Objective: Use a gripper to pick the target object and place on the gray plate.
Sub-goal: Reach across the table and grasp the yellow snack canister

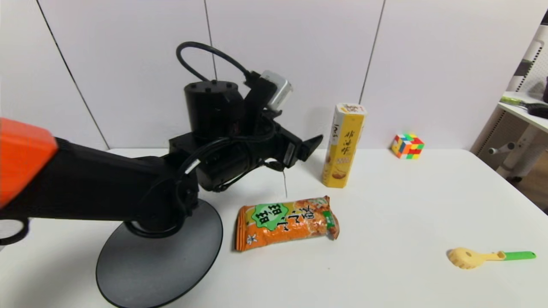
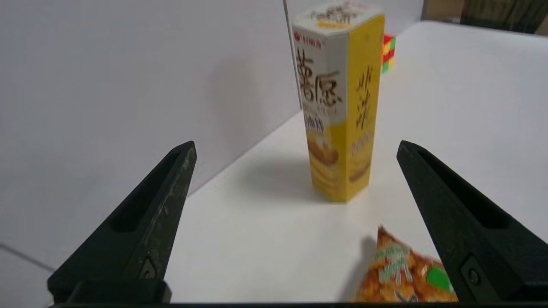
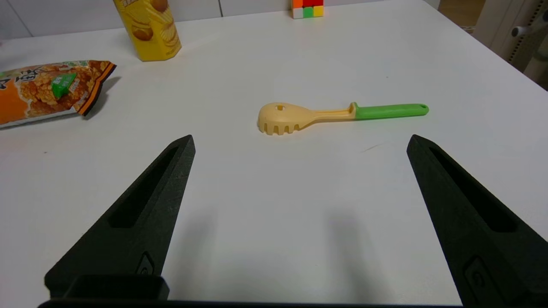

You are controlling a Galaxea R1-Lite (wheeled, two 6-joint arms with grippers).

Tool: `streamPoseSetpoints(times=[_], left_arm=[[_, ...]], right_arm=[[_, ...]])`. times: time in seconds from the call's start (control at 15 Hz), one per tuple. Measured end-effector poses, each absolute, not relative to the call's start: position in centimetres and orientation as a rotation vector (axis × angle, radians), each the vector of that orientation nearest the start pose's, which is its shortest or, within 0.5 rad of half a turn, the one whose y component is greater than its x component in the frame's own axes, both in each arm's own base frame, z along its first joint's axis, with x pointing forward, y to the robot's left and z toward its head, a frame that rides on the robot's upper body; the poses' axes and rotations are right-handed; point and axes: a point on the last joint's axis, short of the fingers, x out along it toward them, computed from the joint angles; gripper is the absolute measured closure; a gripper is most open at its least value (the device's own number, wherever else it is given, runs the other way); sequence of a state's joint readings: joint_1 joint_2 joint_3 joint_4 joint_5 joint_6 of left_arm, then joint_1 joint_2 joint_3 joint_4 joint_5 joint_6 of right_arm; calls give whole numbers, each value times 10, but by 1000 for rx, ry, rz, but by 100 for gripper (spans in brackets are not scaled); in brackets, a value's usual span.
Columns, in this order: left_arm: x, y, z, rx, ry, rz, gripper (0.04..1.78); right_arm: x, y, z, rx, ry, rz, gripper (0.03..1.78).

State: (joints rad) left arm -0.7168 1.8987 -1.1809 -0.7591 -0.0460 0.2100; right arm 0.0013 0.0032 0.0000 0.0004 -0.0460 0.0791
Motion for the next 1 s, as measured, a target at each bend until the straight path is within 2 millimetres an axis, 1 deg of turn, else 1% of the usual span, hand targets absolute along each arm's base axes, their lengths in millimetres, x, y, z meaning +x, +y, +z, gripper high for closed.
streamPoseSetpoints(times=[0.13, 0.27, 0.47, 0.6, 0.73, 0.87, 1.0], left_arm=[[296, -274, 228, 105, -138, -782, 13], [301, -296, 223, 41, -141, -812, 13], [306, -322, 205, 11, -122, -844, 13], [306, -334, 193, 6, -127, -852, 13], [308, -342, 181, 11, -115, -859, 13], [312, -347, 178, 8, -132, -853, 13], [316, -351, 177, -1, -164, -803, 13]], right_arm=[[-23, -1, 76, 79, 2, -45, 10], [-23, -1, 76, 80, 2, -45, 10], [-23, -1, 76, 79, 1, -45, 10], [-23, -1, 76, 79, 2, -45, 10], [-23, -1, 76, 79, 2, -45, 10], [-23, -1, 76, 80, 2, -45, 10], [-23, -1, 76, 79, 2, -45, 10]])
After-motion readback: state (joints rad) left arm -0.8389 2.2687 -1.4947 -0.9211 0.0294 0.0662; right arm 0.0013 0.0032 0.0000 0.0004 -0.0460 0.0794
